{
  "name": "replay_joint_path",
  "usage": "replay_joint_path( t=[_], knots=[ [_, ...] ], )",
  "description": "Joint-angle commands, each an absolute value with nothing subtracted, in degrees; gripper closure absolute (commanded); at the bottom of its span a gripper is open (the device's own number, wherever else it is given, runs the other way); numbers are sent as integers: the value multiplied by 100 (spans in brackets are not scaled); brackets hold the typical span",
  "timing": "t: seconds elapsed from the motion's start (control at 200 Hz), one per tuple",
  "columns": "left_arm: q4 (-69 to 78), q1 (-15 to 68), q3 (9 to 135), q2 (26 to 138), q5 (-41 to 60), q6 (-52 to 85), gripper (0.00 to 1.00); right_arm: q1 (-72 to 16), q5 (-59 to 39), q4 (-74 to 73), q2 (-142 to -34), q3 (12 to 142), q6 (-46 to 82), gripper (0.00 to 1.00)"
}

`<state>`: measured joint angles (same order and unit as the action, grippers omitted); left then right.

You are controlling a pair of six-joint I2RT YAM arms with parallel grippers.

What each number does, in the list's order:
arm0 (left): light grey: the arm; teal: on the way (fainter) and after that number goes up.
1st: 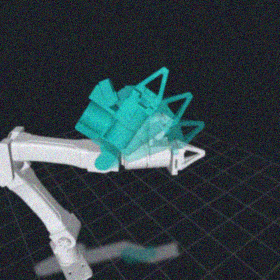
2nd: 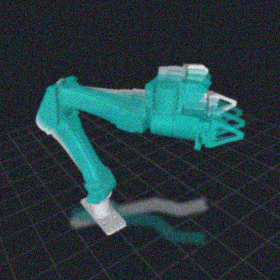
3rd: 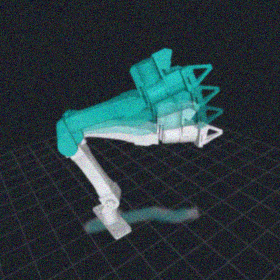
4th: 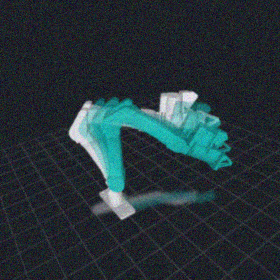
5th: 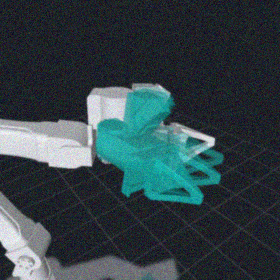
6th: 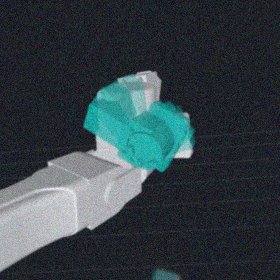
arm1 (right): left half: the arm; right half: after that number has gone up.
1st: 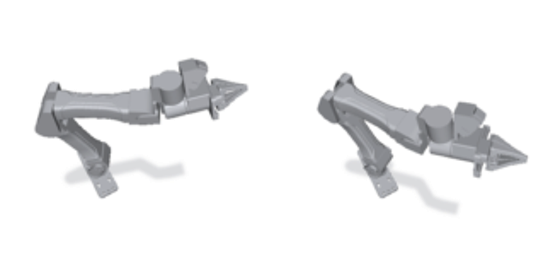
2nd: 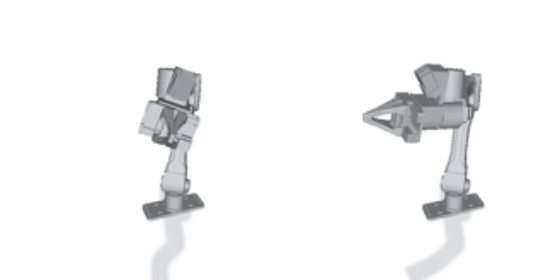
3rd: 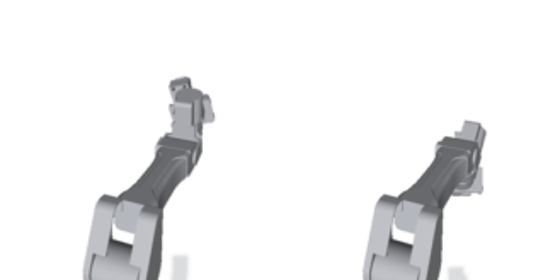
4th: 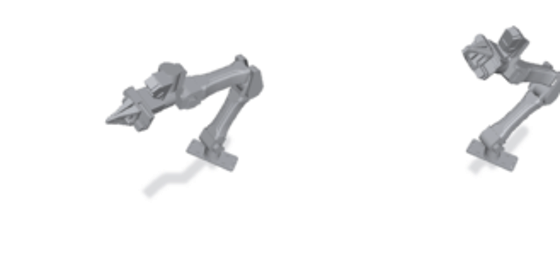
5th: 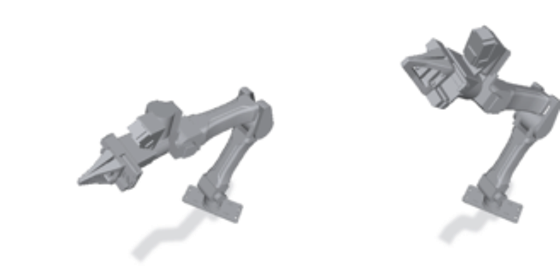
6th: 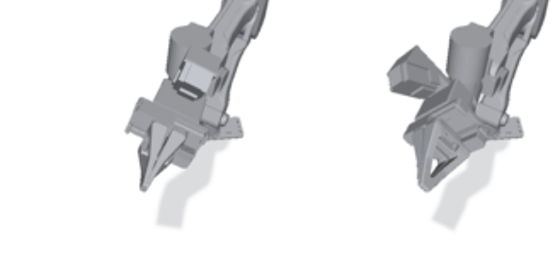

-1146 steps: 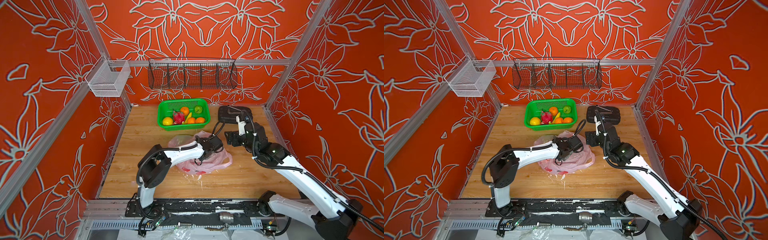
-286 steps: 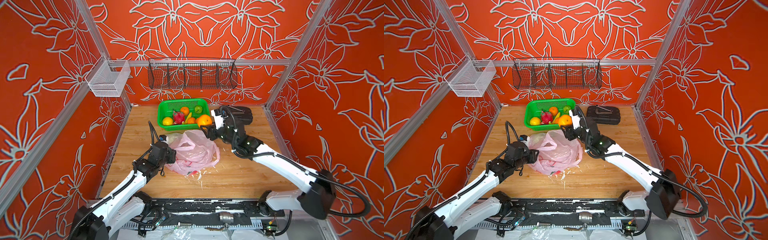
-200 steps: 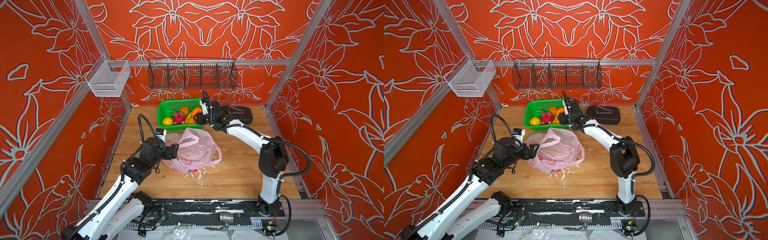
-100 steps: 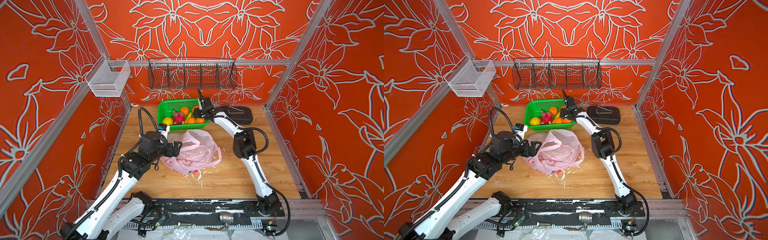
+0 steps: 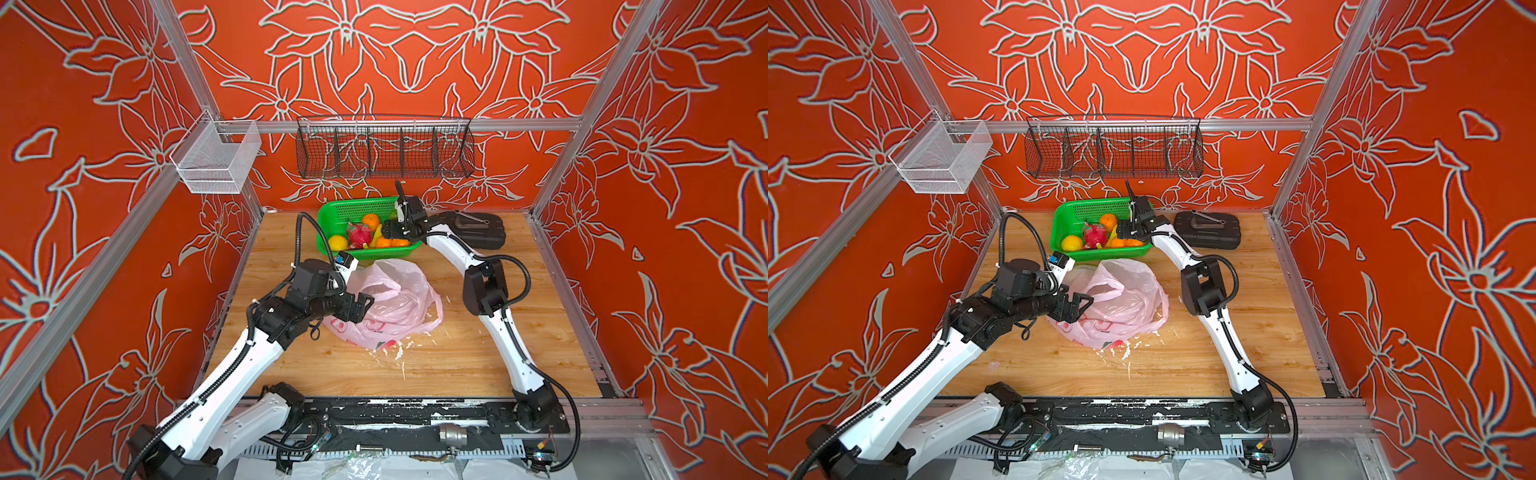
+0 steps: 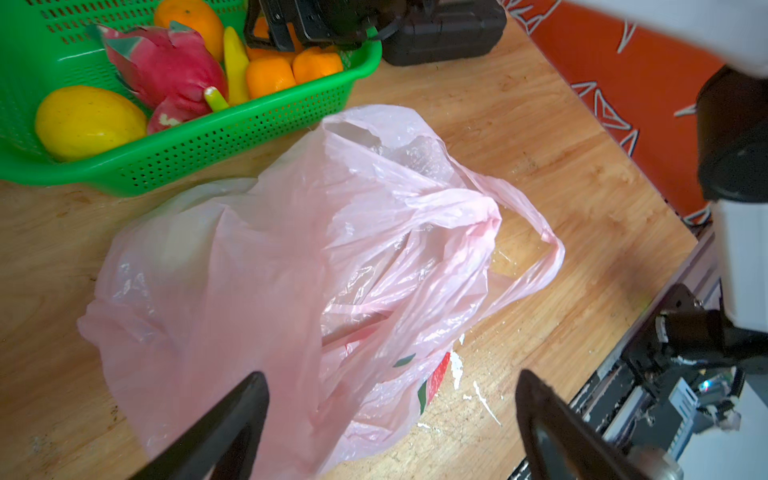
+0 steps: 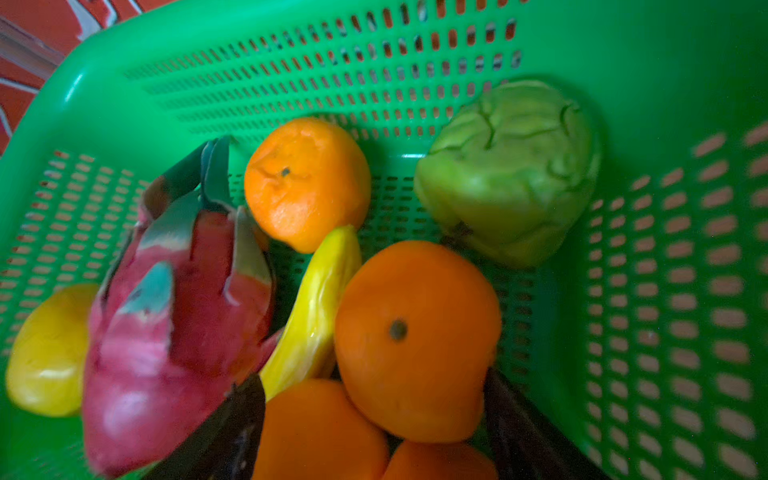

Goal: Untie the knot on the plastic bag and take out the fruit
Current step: 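Open the right gripper to drop the orange into the basket, then move the right gripper back into the bag while left gripper holds bag edge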

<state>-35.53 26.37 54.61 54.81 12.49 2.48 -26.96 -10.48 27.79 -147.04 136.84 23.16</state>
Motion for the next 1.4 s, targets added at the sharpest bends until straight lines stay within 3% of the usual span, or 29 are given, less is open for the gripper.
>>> replay_joint_path(
  t=[0.0, 0.17, 0.43, 0.616, 0.751, 0.886, 1.046, 1.221, 1.396],
  knots=[
    [-3788, 2939, 5588, 5602, 940, -574, 8, -2654, -1256, 2626, -13458, 13035, 2162, 16],
    [-3660, 3433, 5555, 6114, -143, -1253, 6, -2661, -1344, 2075, -11790, 11134, 1980, 15],
    [-3142, 3601, 5537, 6689, -1630, -1035, 8, -2680, -1844, 1037, -9254, 8069, 2075, 16],
    [-3175, 3601, 5625, 6678, -1763, -661, 39, -2947, -2173, 73, -7967, 6255, 2285, 16],
    [-3057, 3595, 5566, 6535, -1680, -311, 74, -3487, -1947, -346, -7525, 5575, 2694, 17],
    [-2962, 3596, 5506, 6396, -1657, -58, 81, -4432, -1450, -1625, -7613, 4771, 3553, 19],
    [-2983, 3595, 5440, 6162, -1716, 307, 89, -5136, -814, -2673, -8467, 4726, 4456, 21],
    [-2716, 3600, 5197, 5819, -1307, 491, 88, -5235, -697, -3062, -9633, 5267, 5068, 22],
    [-2856, 3594, 5202, 5701, -1205, 544, 78, -5225, -489, -3283, -10722, 5914, 5578, 22]
  ],
)
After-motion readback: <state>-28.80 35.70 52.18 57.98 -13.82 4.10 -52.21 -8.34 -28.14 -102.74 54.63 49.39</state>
